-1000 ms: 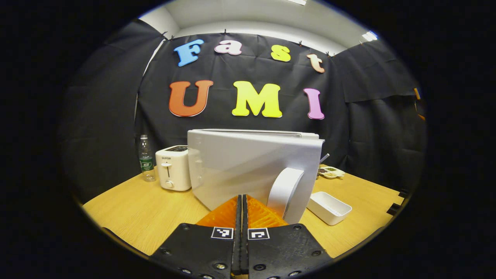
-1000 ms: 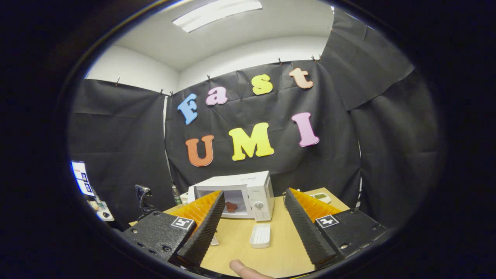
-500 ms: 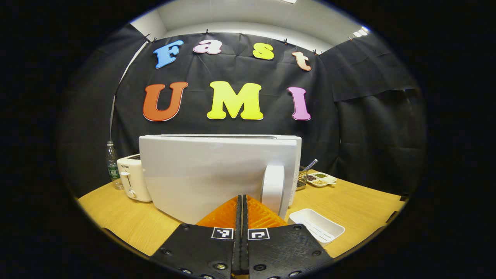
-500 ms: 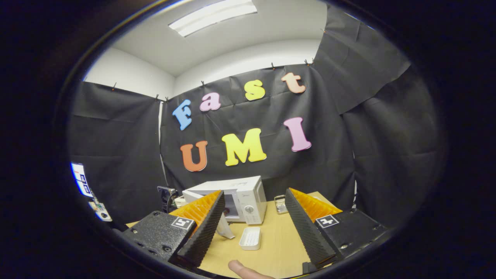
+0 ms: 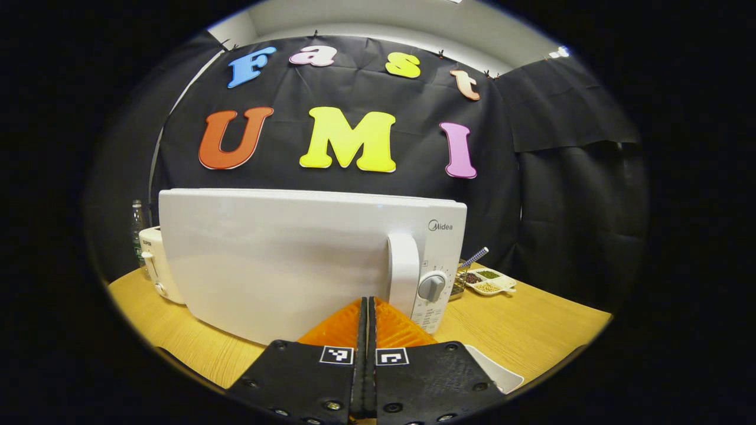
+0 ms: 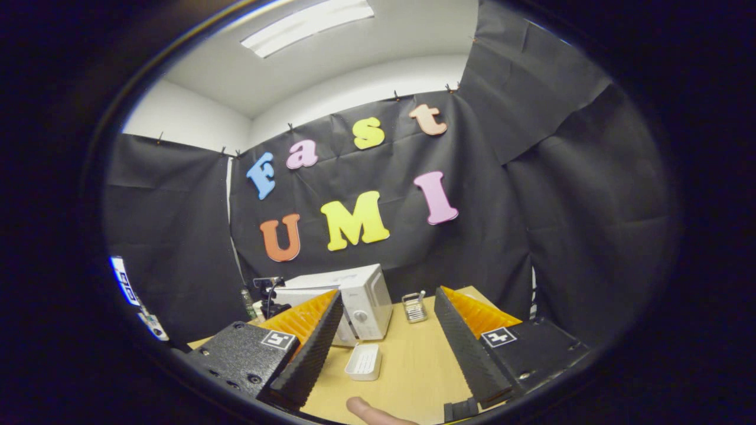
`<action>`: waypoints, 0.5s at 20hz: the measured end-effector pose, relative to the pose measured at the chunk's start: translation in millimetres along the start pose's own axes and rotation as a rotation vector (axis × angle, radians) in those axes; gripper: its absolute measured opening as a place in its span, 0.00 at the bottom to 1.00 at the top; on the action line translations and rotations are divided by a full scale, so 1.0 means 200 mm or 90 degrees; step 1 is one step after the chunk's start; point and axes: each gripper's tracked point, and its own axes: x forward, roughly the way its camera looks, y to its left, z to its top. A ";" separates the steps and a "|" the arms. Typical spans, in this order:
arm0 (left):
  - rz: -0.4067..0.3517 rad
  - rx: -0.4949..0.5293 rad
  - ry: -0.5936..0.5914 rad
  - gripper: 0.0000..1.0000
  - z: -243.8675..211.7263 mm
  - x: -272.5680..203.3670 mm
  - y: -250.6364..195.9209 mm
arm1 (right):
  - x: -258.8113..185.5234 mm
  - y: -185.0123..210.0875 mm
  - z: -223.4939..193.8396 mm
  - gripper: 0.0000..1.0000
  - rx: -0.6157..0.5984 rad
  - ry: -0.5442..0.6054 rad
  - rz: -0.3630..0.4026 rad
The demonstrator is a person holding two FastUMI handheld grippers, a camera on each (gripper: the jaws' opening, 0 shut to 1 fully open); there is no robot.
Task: Open the microwave oven with the left hand, put the food in, and close the microwave oven.
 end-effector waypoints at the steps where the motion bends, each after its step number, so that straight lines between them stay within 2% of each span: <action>1: 0.005 0.001 0.000 0.00 0.01 0.04 0.00 | 0.01 -0.02 -0.01 0.99 0.003 0.002 0.001; 4: 0.046 0.020 -0.011 0.00 0.04 0.14 0.06 | 0.04 -0.08 -0.04 0.99 0.003 0.010 0.001; 8: 0.055 -0.010 -0.014 0.00 0.05 0.21 0.05 | 0.08 -0.14 -0.10 0.99 0.009 0.028 -0.004; 9: 0.057 -0.001 -0.002 0.00 0.03 0.21 0.06 | 0.08 -0.15 -0.11 0.87 0.011 0.031 -0.006; 10: 0.056 0.006 -0.011 0.01 0.03 0.21 0.06 | 0.09 -0.16 -0.11 0.99 0.015 0.033 -0.010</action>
